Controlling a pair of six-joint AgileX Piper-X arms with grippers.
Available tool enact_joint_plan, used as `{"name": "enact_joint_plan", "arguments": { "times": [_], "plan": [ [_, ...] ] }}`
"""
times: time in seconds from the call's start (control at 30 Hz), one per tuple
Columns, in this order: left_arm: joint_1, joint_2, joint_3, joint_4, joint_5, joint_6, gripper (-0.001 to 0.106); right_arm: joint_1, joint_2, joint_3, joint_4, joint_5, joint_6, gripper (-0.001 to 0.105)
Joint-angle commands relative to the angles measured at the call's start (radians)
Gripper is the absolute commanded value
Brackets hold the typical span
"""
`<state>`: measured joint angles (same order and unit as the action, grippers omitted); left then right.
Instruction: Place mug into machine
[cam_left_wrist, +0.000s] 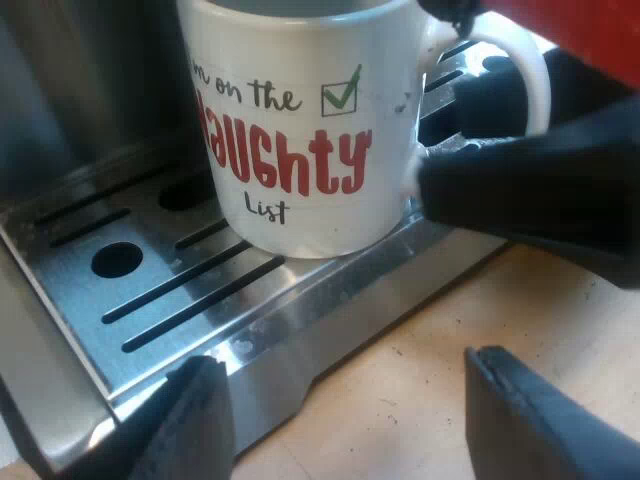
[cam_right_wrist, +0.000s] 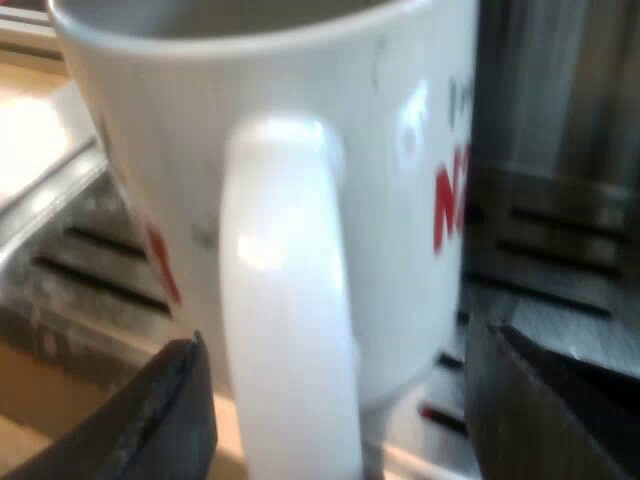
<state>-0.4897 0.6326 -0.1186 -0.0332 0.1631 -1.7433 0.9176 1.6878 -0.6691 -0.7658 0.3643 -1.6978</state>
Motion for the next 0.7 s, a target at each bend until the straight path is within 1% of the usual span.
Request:
{"name": "enact_joint_plan", "arguments": {
  "times": [0.03,0.1,0.17,0.37,0.5,0.67,0.7],
  "plan": [
    [-0.001,-0.002,-0.003,-0.024,-0.001,-0.002,0.054,-0.017,0.023,-0.038,-0.023,-0.011,-0.012,0.055],
    [-0.001,-0.002,-0.003,-0.024,-0.001,-0.002,0.054,-0.024,0.048,-0.072,-0.023,-0.016,-0.011,0.052],
    [-0.001,-0.002,-0.003,-0.024,-0.001,-0.002,0.054,-0.026,0.066,-0.102,-0.018,-0.039,-0.011,0.052],
    [-0.001,-0.002,-0.003,-0.024,-0.001,-0.002,0.054,-0.031,0.115,-0.18,-0.013,-0.036,-0.011,0.052],
    [-0.001,-0.002,-0.003,-0.024,-0.001,-0.002,0.054,-0.031,0.117,-0.181,0.004,-0.025,-0.008,0.052],
    [-0.001,-0.01,-0.003,-0.024,-0.001,-0.002,0.054,-0.018,0.091,-0.172,0.07,-0.025,0.002,0.052],
    [-0.001,-0.013,-0.003,-0.024,-0.001,-0.002,0.054,-0.005,0.053,-0.148,0.113,-0.02,0.004,0.052]
  ]
}}
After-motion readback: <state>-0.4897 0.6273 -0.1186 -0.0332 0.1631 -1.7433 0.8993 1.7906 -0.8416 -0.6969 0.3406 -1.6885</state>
